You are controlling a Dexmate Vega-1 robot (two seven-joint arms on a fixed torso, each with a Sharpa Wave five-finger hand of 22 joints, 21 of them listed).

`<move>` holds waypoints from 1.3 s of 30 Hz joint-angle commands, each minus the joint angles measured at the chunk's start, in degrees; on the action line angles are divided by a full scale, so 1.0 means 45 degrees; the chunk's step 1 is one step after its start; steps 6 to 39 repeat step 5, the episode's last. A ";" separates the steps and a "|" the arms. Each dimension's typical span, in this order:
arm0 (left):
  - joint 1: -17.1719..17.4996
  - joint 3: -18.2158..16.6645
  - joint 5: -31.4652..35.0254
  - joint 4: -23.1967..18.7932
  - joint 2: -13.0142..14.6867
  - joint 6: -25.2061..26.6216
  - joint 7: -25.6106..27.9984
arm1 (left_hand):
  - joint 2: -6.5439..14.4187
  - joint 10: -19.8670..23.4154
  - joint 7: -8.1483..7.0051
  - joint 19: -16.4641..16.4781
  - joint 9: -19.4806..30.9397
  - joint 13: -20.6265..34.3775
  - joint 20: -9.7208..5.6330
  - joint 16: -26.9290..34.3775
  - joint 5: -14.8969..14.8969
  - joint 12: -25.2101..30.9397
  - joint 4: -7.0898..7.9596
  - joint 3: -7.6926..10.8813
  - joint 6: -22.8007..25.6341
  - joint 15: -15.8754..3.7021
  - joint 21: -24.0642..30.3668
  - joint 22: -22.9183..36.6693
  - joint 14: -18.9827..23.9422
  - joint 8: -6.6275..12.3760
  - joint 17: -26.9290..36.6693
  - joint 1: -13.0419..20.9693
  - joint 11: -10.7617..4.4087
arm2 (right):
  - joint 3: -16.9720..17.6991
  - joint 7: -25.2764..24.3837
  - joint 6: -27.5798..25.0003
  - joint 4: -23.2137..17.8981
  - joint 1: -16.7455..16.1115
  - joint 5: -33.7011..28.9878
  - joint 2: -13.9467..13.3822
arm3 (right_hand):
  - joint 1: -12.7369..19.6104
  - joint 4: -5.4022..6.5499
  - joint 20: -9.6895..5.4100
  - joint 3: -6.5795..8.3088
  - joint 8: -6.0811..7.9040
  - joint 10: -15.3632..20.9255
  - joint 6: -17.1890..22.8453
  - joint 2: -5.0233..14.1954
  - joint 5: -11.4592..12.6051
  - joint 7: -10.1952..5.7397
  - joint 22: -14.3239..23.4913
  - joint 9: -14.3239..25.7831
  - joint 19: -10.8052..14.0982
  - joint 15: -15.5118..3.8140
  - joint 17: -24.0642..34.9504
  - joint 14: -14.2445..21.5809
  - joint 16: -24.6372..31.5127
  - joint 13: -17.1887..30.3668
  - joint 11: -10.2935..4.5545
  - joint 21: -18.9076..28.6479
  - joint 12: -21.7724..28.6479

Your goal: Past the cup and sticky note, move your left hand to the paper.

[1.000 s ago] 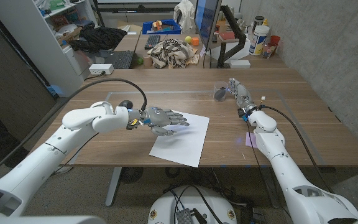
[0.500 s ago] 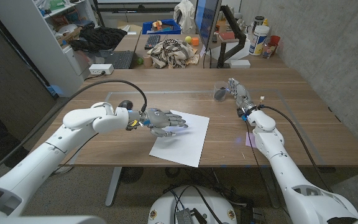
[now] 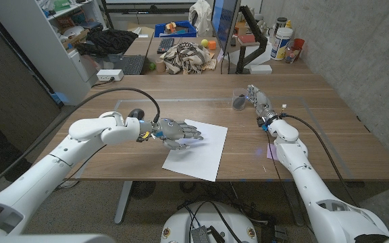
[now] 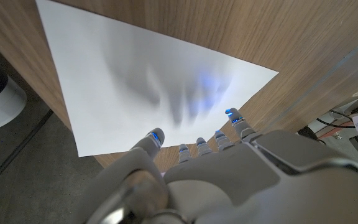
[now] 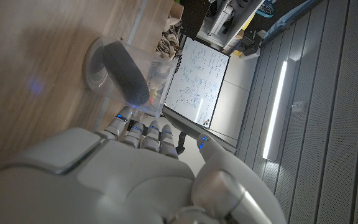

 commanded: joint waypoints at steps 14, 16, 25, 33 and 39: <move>-0.0117 0.0308 0.1518 -0.0157 0.0332 0.0023 0.0818 | 0.0076 -0.1170 -0.0056 -0.3219 0.0056 0.0058 0.0109 -0.0028 -0.0021 0.0018 -0.0013 0.0157 -0.1416 -0.0274 -0.0019 0.0038 -0.1647 0.0059 0.0024 0.0223 0.0000 | -0.0024 -0.0021 0.0214 0.0364 0.0197 -0.0052 0.0161 | 0.0018 -0.0058 -0.1493 0.0044 0.0071 -0.0070 -0.0020 0.1068 0.0080 0.0012 0.0013 0.0055 0.0026 -0.0586 0.0026 -0.0016 0.0041 0.0053 -0.0064 -0.0036 0.0070; -0.0117 0.0308 0.1518 -0.0157 0.0332 0.0023 0.0818 | 0.0076 -0.1170 -0.0056 -0.3219 0.0056 0.0058 0.0109 -0.0028 -0.0021 0.0018 -0.0013 0.0157 -0.1416 -0.0274 -0.0019 0.0038 -0.1647 0.0059 0.0024 0.0223 0.0000 | -0.0024 -0.0021 0.0214 0.0364 0.0197 -0.0052 0.0161 | 0.0018 -0.0058 -0.1493 0.0044 0.0071 -0.0070 -0.0020 0.1068 0.0080 0.0012 0.0013 0.0055 0.0026 -0.0586 0.0026 -0.0016 0.0041 0.0053 -0.0064 -0.0036 0.0070; -0.0117 0.0308 0.1518 -0.0157 0.0332 0.0023 0.0818 | 0.0076 -0.1170 -0.0056 -0.3219 0.0056 0.0058 0.0109 -0.0028 -0.0021 0.0018 -0.0013 0.0157 -0.1416 -0.0274 -0.0019 0.0038 -0.1647 0.0059 0.0024 0.0223 0.0000 | -0.0024 -0.0021 0.0214 0.0364 0.0197 -0.0052 0.0161 | 0.0018 -0.0058 -0.1493 0.0044 0.0071 -0.0070 -0.0020 0.1068 0.0080 0.0012 0.0013 0.0055 0.0026 -0.0586 0.0026 -0.0016 0.0041 0.0053 -0.0064 -0.0036 0.0070; -0.0117 0.0308 0.1518 -0.0157 0.0332 0.0023 0.0818 | 0.0076 -0.1170 -0.0056 -0.3219 0.0056 0.0058 0.0109 -0.0028 -0.0021 0.0018 -0.0013 0.0157 -0.1416 -0.0274 -0.0019 0.0038 -0.1647 0.0059 0.0024 0.0223 0.0000 | -0.0024 -0.0021 0.0214 0.0364 0.0197 -0.0052 0.0161 | 0.0018 -0.0058 -0.1493 0.0044 0.0071 -0.0070 -0.0020 0.1068 0.0080 0.0012 0.0013 0.0055 0.0026 -0.0586 0.0026 -0.0016 0.0041 0.0053 -0.0064 -0.0036 0.0070; -0.0117 0.0308 0.1518 -0.0157 0.0332 0.0023 0.0818 | 0.0076 -0.1170 -0.0056 -0.3219 0.0056 0.0058 0.0109 -0.0028 -0.0021 0.0018 -0.0013 0.0157 -0.1416 -0.0274 -0.0019 0.0038 -0.1647 0.0059 0.0024 0.0223 0.0000 | -0.0024 -0.0021 0.0214 0.0364 0.0197 -0.0052 0.0161 | 0.0018 -0.0058 -0.1493 0.0044 0.0071 -0.0070 -0.0020 0.1068 0.0080 0.0012 0.0013 0.0055 0.0026 -0.0586 0.0026 -0.0016 0.0041 0.0053 -0.0064 -0.0036 0.0070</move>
